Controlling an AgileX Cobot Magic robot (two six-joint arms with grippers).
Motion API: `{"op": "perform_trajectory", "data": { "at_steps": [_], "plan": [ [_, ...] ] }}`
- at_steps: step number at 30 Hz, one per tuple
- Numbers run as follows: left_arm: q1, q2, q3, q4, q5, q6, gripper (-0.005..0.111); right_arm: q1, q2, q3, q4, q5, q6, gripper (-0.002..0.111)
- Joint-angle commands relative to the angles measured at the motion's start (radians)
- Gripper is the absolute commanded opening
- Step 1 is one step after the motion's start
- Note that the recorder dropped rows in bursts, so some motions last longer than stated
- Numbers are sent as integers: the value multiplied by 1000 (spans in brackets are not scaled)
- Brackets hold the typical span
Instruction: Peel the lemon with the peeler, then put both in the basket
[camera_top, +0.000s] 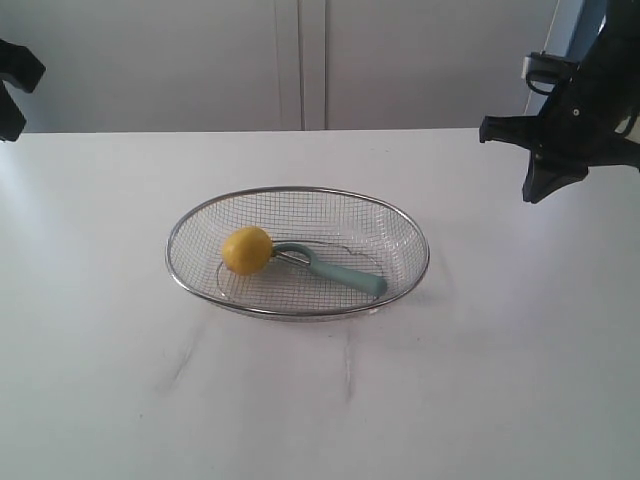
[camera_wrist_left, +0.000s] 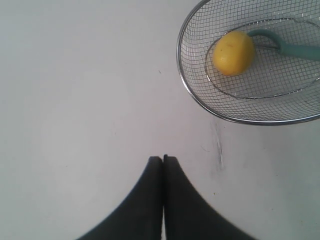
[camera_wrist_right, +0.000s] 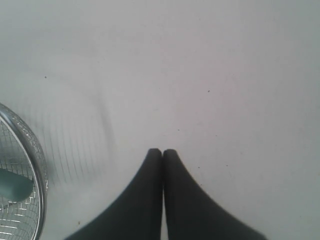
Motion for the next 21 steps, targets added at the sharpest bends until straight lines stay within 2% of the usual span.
{"op": "perform_trajectory", "data": {
  "at_steps": [1, 12, 21],
  "plan": [
    [1, -11, 2, -6, 9, 0, 0, -3, -13, 2, 1, -5, 5, 0],
    [1, -11, 2, -6, 1, 0, 0, -3, -13, 2, 1, -5, 5, 0],
    [1, -42, 2, -6, -125, -3, 0, -3, -13, 2, 1, -5, 5, 0]
  ]
}}
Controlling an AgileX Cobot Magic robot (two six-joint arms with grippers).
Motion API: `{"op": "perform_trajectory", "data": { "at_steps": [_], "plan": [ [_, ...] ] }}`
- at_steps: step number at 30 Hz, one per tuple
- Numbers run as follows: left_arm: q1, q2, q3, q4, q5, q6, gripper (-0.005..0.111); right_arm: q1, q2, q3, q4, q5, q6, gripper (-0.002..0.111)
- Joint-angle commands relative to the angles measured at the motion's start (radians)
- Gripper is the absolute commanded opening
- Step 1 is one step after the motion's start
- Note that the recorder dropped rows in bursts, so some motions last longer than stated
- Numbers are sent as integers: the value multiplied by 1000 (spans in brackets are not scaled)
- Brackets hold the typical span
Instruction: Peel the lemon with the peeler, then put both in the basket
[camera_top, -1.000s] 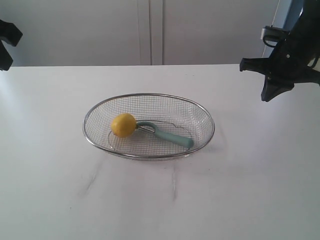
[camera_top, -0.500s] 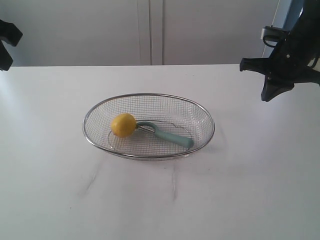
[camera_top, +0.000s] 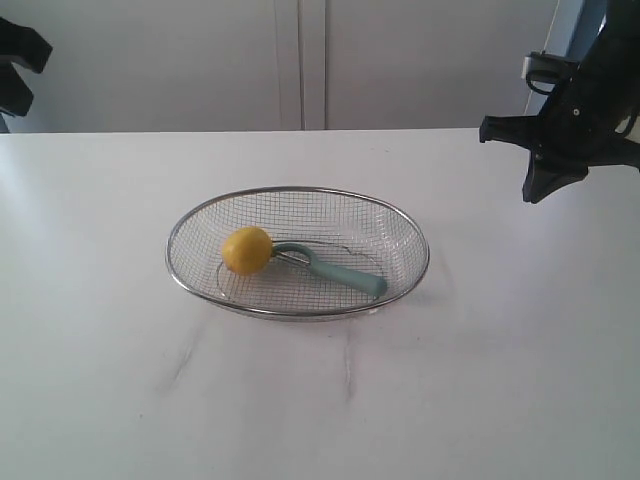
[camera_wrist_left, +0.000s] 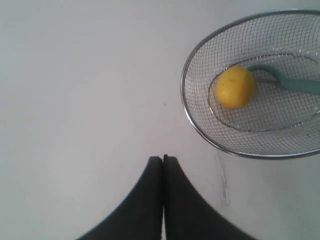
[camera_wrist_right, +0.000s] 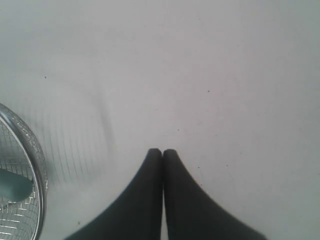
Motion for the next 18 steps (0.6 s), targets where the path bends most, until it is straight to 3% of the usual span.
{"op": "perform_trajectory", "data": {
  "at_steps": [1, 9, 18],
  "plan": [
    [1, -47, 7, -6, -7, -3, 0, -3, -13, 2, 1, -4, 5, 0],
    [1, -149, 128, 24, -27, -3, 0, -3, -13, 2, 1, -4, 5, 0],
    [1, -298, 308, 28, -136, -3, 0, -3, -13, 2, 1, -4, 5, 0]
  ]
}}
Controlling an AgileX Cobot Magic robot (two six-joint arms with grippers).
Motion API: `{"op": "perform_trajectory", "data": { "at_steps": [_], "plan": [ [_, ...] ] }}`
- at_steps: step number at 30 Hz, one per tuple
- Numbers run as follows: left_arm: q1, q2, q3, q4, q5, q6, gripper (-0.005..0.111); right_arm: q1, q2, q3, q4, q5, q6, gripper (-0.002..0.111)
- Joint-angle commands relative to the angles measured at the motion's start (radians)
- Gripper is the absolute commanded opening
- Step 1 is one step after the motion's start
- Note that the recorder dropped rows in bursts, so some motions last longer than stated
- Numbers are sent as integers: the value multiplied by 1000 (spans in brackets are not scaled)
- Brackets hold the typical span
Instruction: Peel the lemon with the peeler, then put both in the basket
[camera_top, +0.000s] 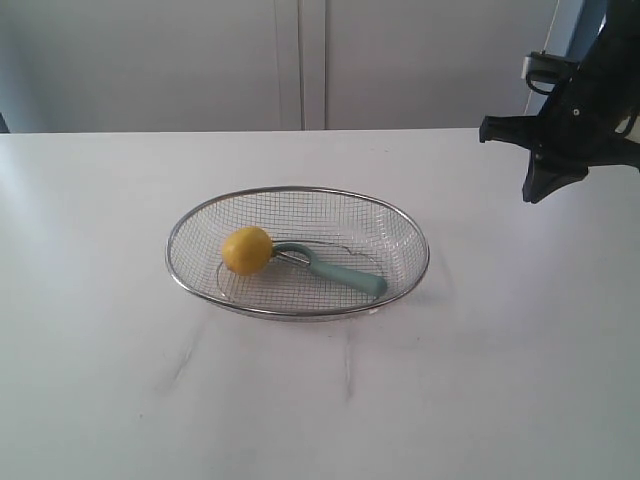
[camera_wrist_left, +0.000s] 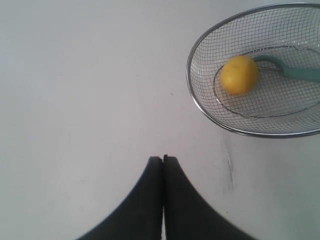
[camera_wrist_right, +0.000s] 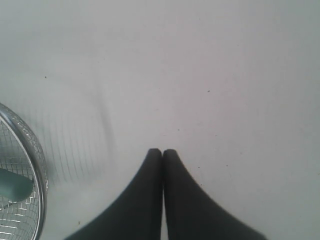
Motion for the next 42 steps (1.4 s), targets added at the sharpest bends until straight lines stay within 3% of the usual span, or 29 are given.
{"op": "perform_trajectory", "data": {
  "at_steps": [1, 10, 18, 32, 42],
  "plan": [
    [1, -81, 91, -3, -63, -3, 0, -3, -13, 2, 1, -4, 5, 0],
    [7, -245, 346, -24, -178, -7, 0, -3, -13, 2, 1, -4, 5, 0],
    [118, -424, 572, -26, -184, -8, 0, -3, -13, 2, 1, -6, 5, 0],
    [273, -812, 838, -26, -255, -7, 0, -3, -13, 2, 1, -10, 5, 0],
    [291, -1117, 1082, 61, -415, -3, 0, -3, -13, 2, 1, -56, 5, 0]
  ]
}}
